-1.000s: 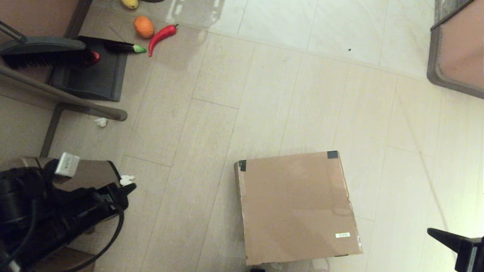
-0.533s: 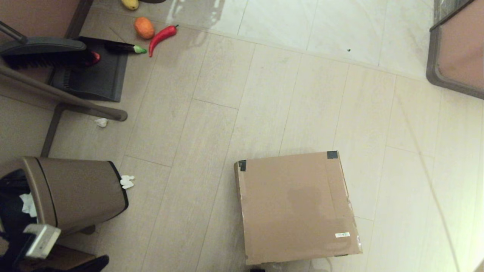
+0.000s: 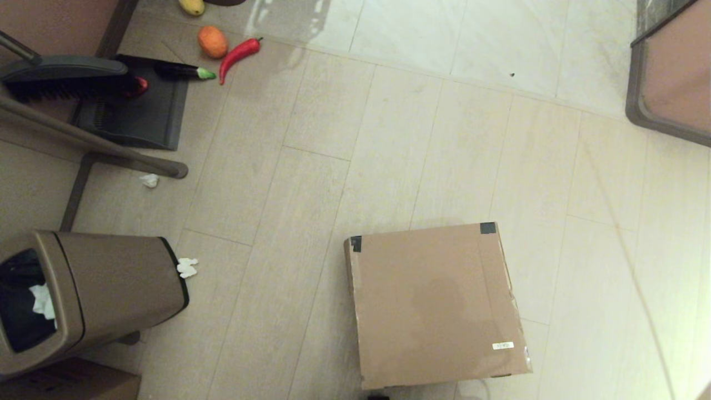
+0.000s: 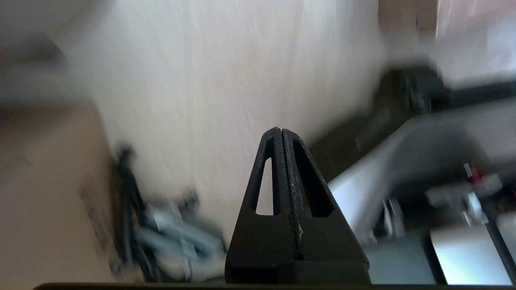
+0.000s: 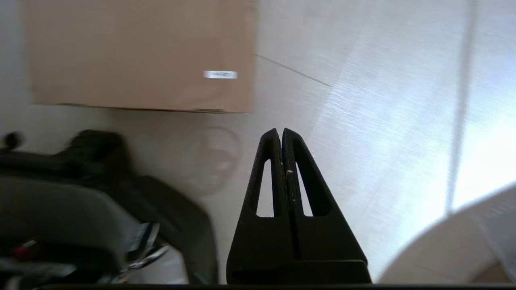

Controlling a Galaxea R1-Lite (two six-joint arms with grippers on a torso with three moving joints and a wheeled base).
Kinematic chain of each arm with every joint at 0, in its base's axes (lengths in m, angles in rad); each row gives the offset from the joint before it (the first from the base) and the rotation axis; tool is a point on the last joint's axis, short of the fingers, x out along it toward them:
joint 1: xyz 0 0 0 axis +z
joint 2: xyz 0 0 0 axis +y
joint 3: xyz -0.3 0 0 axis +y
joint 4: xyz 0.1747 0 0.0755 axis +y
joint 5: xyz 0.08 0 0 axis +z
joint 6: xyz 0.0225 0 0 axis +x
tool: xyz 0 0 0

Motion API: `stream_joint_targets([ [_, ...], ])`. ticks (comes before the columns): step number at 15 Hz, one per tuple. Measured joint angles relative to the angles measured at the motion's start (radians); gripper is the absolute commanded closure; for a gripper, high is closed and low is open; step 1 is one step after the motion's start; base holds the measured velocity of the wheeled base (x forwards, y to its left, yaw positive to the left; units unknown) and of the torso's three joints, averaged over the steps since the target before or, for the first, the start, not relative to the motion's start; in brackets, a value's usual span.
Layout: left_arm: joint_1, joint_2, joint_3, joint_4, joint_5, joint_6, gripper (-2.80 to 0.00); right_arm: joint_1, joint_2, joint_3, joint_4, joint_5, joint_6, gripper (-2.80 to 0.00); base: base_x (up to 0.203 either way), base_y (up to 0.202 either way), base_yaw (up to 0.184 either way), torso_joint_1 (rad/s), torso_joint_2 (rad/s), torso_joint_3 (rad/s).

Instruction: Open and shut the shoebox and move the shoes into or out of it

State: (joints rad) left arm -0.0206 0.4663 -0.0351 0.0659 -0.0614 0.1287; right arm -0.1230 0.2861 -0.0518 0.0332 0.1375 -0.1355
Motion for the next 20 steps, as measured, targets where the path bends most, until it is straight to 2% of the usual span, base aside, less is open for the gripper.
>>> stream_joint_targets([
  [2,0.005,-0.155,-0.001,0.019,0.010,0.000,0.00,0.000,-0.005,0.037,-0.016,-0.095,-0.001,0.00,0.000,0.000,0.000,0.000,0.00,0.000],
  [4,0.012,-0.295,-0.002,0.026,0.016,-0.003,0.00,0.013,-0.008,0.047,-0.023,-0.083,-0.008,0.00,0.000,0.000,0.000,0.000,0.00,0.000],
  [7,0.019,-0.418,-0.001,0.026,0.023,-0.012,0.00,0.150,-0.019,0.049,-0.022,-0.084,-0.007,0.00,0.000,0.000,0.000,0.000,0.00,0.000],
  [8,0.020,-0.436,0.000,0.025,0.024,-0.012,0.00,0.171,-0.033,0.049,-0.020,-0.092,-0.005,0.00,0.000,0.000,0.000,0.000,0.00,0.000],
  [12,0.021,-0.465,0.002,0.022,0.025,-0.031,0.00,0.138,-0.194,0.048,-0.019,-0.111,0.016,0.00,0.000,0.000,0.000,0.000,0.00,0.000],
  [14,0.021,-0.468,0.002,0.026,0.021,-0.033,0.00,0.127,-0.246,0.050,-0.027,-0.129,0.093,0.00,0.000,0.000,0.000,0.000,0.00,0.000],
  [16,0.021,-0.470,0.002,0.024,0.023,-0.033,0.00,0.124,-0.271,0.051,-0.027,-0.138,0.114,0.00,0.000,0.000,0.000,0.000,0.00,0.000],
  [18,0.021,-0.471,0.003,0.024,0.023,-0.033,0.00,0.123,-0.281,0.052,-0.027,-0.136,0.090,0.00,0.000,0.000,0.000,0.000,0.00,0.000],
  [20,0.021,-0.471,0.003,0.024,0.022,-0.034,0.00,0.123,-0.286,0.052,-0.027,-0.106,-0.003,0.00,0.000,0.000,0.000,0.000,0.00,0.000],
])
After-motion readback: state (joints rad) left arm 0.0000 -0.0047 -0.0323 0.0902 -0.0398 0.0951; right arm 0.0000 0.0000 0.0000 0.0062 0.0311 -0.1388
